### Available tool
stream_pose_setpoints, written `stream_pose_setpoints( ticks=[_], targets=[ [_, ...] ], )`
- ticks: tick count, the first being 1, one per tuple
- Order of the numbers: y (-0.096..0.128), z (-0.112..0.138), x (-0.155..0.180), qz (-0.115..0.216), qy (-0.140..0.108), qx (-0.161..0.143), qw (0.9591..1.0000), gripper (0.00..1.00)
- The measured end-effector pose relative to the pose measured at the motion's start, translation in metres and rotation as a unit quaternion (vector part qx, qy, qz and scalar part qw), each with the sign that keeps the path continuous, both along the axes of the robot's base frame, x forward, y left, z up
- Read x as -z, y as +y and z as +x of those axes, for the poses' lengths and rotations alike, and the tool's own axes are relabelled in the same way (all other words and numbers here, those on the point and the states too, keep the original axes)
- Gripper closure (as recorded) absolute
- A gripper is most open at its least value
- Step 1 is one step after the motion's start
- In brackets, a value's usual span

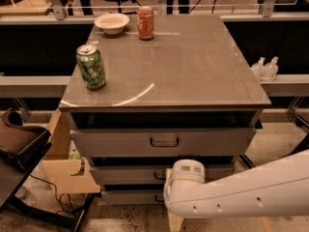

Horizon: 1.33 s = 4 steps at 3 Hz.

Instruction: Open middle drawer

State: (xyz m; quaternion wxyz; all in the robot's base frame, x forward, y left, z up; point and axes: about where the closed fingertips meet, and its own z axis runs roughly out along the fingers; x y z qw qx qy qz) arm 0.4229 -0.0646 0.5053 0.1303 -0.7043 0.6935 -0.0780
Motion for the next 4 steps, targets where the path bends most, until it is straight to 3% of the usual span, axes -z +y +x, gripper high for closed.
stream_pose_setpoints(
  ticks=[4],
  targets=[
    [0.026, 0.021, 0.053, -0.019, 0.025, -0.029, 0.9991, 0.0]
  ],
)
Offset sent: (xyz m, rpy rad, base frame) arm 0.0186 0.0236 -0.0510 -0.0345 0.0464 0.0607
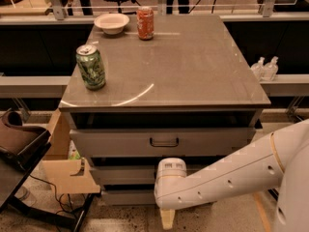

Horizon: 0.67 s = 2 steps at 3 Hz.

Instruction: Open middle drawer

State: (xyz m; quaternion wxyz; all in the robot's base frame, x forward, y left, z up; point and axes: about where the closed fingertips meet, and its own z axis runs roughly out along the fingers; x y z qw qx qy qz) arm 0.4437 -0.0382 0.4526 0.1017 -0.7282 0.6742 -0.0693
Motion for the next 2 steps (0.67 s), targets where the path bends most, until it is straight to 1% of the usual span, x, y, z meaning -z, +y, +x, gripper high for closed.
stream_pose_setpoints(
  ticks=[1, 2],
  targets=[
    [0.0017, 0.004, 0.0081, -0.006, 0.004, -0.001, 1.0, 0.0],
    [-0.0027, 0.0062, 0.0144, -0.011, 0.008, 0.005, 0.9999, 0.0]
  ],
)
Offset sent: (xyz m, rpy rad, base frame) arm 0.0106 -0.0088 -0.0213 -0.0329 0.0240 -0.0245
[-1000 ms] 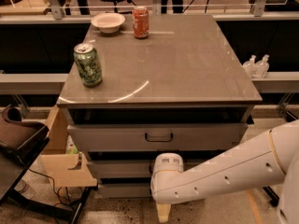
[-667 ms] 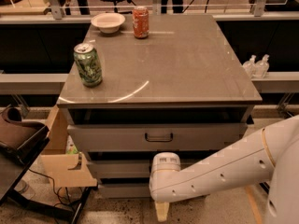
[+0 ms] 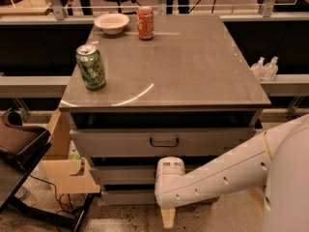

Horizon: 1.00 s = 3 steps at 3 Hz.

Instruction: Open middle drawer

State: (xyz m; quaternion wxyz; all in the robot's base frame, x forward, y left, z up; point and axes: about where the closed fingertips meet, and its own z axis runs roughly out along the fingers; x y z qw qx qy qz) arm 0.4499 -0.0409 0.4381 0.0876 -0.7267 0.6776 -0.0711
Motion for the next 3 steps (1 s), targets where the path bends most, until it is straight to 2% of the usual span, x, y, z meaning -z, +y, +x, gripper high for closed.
stream_pose_setpoints(
  ticks=[1, 2, 3],
  targets=[
    [-0.011, 0.002, 0.008, 0.002, 0.006, 0.013, 0.9999, 0.0],
    [-0.022, 0.005, 0.019, 0.017, 0.014, 0.025, 0.9994, 0.0],
    [-0.019, 0.012, 0.025, 0.034, 0.016, 0.021, 0.9991, 0.0]
  ],
)
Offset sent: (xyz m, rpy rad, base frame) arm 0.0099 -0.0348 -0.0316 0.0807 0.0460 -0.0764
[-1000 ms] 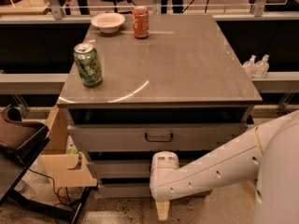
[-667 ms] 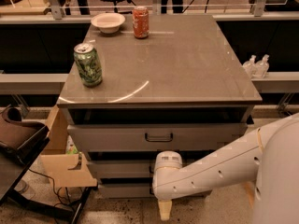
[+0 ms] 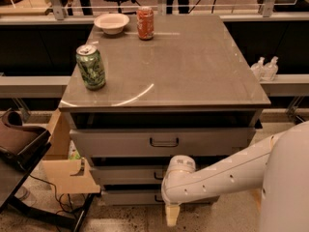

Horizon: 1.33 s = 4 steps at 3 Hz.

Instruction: Open middle drawer

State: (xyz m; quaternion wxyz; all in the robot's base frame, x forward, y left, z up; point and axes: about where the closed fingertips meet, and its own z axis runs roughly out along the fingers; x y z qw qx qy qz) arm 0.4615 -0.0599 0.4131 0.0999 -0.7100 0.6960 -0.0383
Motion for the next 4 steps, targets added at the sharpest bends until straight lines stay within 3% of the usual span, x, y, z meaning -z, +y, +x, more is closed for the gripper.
stream_pose_setpoints(
  ticks=[2, 3, 4],
  targets=[
    [0.013, 0.01, 0.008, 0.006, 0.006, -0.016, 0.9998, 0.0],
    [0.019, 0.012, 0.016, -0.002, 0.014, -0.025, 0.9996, 0.17],
    [0.019, 0.011, 0.016, -0.002, 0.014, -0.025, 0.9996, 0.41]
  ],
)
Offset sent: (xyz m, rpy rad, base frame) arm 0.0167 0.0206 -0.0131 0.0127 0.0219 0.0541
